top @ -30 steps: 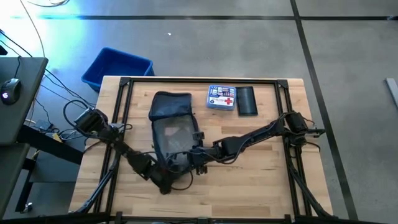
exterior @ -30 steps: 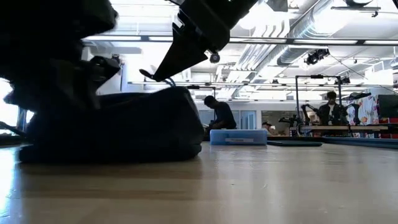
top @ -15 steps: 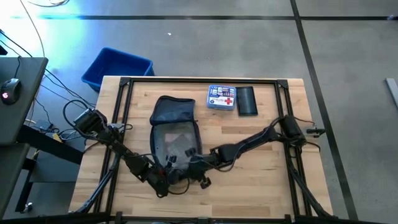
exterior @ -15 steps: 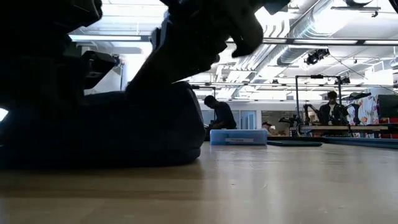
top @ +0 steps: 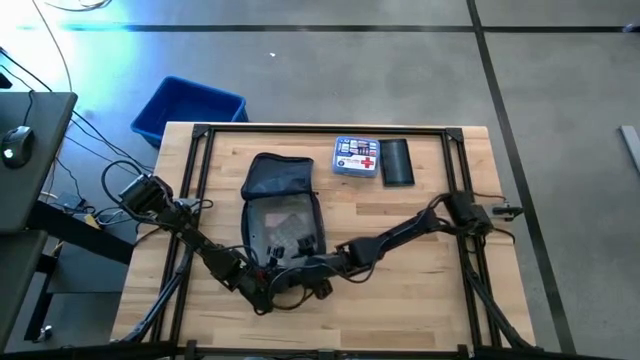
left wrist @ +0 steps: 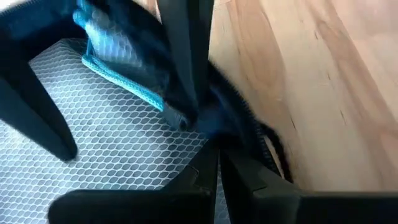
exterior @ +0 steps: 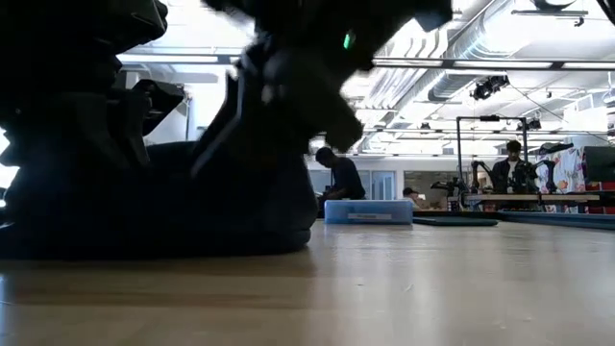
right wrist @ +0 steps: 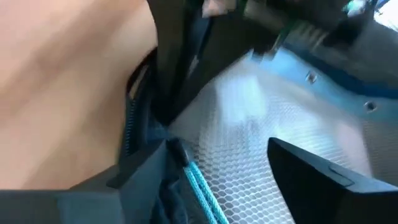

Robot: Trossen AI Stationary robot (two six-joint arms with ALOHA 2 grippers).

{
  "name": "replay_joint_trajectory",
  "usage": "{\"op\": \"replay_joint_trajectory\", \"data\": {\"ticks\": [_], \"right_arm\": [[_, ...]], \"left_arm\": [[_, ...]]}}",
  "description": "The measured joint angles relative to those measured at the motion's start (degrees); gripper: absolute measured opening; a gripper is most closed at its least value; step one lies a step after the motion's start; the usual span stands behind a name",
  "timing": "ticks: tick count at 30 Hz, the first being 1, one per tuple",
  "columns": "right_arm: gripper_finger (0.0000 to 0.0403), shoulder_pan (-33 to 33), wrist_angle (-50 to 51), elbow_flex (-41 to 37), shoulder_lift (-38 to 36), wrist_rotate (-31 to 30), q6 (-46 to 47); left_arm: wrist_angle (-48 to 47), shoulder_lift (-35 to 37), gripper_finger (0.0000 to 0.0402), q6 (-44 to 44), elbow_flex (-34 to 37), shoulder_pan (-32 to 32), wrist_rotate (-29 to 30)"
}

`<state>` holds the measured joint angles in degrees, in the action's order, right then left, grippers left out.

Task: Unpack backpack
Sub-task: Remove the blue zipper bag from the black backpack

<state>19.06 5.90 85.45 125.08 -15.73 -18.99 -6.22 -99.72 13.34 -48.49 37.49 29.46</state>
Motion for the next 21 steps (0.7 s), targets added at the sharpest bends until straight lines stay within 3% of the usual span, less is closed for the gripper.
{"op": "replay_joint_trajectory", "data": {"ticks": [5,13,17,21], "right_arm": [[0.0290,-1.09,-1.26,0.09,2.78,1.09,-0.80],[0.0287,-4.33,-0.58,0.07,3.87,-11.32,9.60],[0.0259,-6.51,-0.43,0.04,3.95,-11.62,14.98],[0.0206,-8.47,0.45,0.04,3.91,-10.16,15.98]], "left_arm": [[0.02,-0.04,0.0000,-0.06,0.00,0.00,0.93],[0.56,-0.07,0.0000,-0.87,0.02,0.43,0.74],[0.55,-0.07,0.0000,-0.90,0.02,0.48,-0.96],[0.52,-0.07,0.0000,-0.90,0.02,0.46,-0.95]]}}
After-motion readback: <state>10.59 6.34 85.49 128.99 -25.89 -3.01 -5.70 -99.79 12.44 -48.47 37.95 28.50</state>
